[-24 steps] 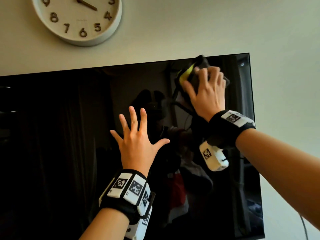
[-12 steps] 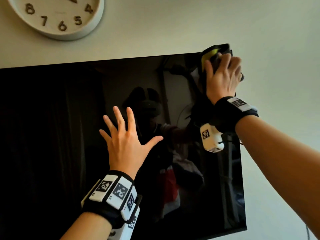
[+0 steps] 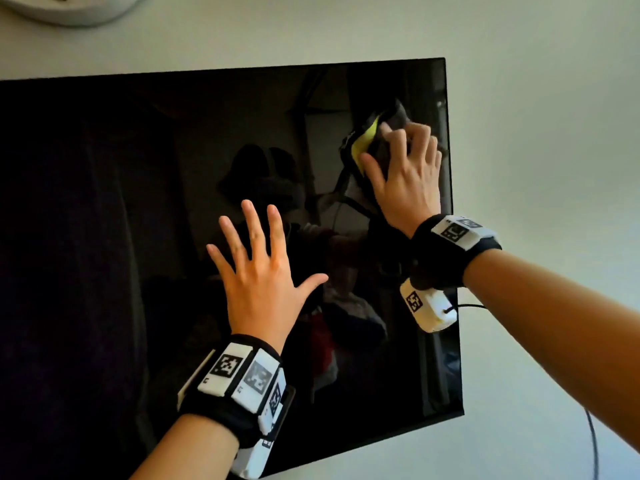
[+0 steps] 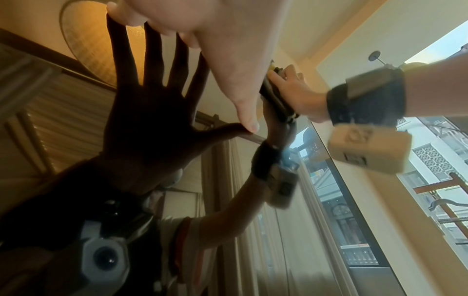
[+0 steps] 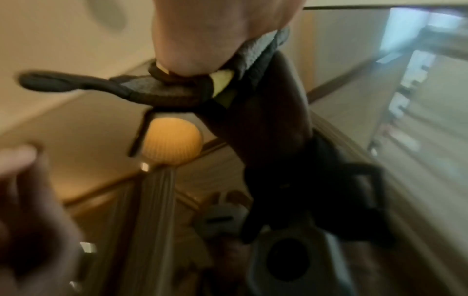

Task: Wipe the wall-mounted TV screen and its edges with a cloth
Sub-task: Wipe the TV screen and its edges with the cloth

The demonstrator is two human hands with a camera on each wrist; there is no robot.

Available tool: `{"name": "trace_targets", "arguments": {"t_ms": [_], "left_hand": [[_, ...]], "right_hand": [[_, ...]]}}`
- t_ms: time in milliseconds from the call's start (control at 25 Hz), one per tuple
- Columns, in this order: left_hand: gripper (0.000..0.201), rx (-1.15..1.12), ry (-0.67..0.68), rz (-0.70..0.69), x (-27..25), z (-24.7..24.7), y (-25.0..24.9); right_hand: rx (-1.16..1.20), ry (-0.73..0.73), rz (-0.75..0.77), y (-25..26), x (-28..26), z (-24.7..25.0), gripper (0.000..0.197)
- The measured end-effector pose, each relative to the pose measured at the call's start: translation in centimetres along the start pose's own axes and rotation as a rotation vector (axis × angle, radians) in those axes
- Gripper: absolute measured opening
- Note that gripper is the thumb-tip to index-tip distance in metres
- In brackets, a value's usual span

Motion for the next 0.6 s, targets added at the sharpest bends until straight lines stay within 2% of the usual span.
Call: {"name": "trace_targets", "arguments": {"t_ms": [40,80,160,200,320,360,440,480,520,600], "left_hand": [[0.114,-0.002,-0.002,0.001,-0.1,0.0,0.0],[0.114,-0.004,-0.007,0.0,-0.1,0.0,0.0],[0.113,-0.01,-0.014,0.0,-0.3,-0.1,0.0],[0.112,-0.015,-0.019,-0.001,-0.4,-0.1,0.0],[0.108,-0.036,-0.029,-0.007,-0.9,-0.2,0.0],[0.107,-0.042,-0.029,-0.011,-1.1,-0.2,0.1],[0.108,-0.047,-0.027,-0.024,-1.3,-0.3,0.2],[0.109,-0.041,-0.019,-0.031,-1.4,-0.3,0.3],[0.111,-0.033,-0.01,-0.039,-1.5,-0.3,0.4],[0.115,-0.026,0.014,-0.054,-1.5,-0.2,0.5]], "right_hand": [[-0.015,0.013,0.037,-0.5,-0.2,0.1,0.048],[-0.008,-0.006,-0.047,-1.7,0.2,0.6,0.048],[0.046,-0.08,-0.312,-3.3,-0.1,1.4,0.048],[0.032,-0.08,-0.326,-2.7,-1.0,1.2,0.048],[-0.016,0.027,0.018,0.6,-4.8,0.2,0.046],[-0.026,0.02,-0.003,-0.4,-4.5,0.6,0.047],[0.013,-0.08,-0.325,-3.7,-3.4,1.7,0.052],[0.015,-0.105,-0.438,-4.2,-3.9,1.8,0.054],[0.0,-0.097,-0.415,-3.2,-4.6,1.6,0.052],[-0.006,-0.011,-0.142,0.2,-6.8,0.6,0.043]]}}
Point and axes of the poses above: each hand's wrist, its own x-axis towards the middle knuckle, its own z-axis out of the back of the hand, y = z × x, the point moved 8 cm from there along x, towards the middle knuckle, and after that the axes turned 7 degrees about -y, right-handed, at the moved point
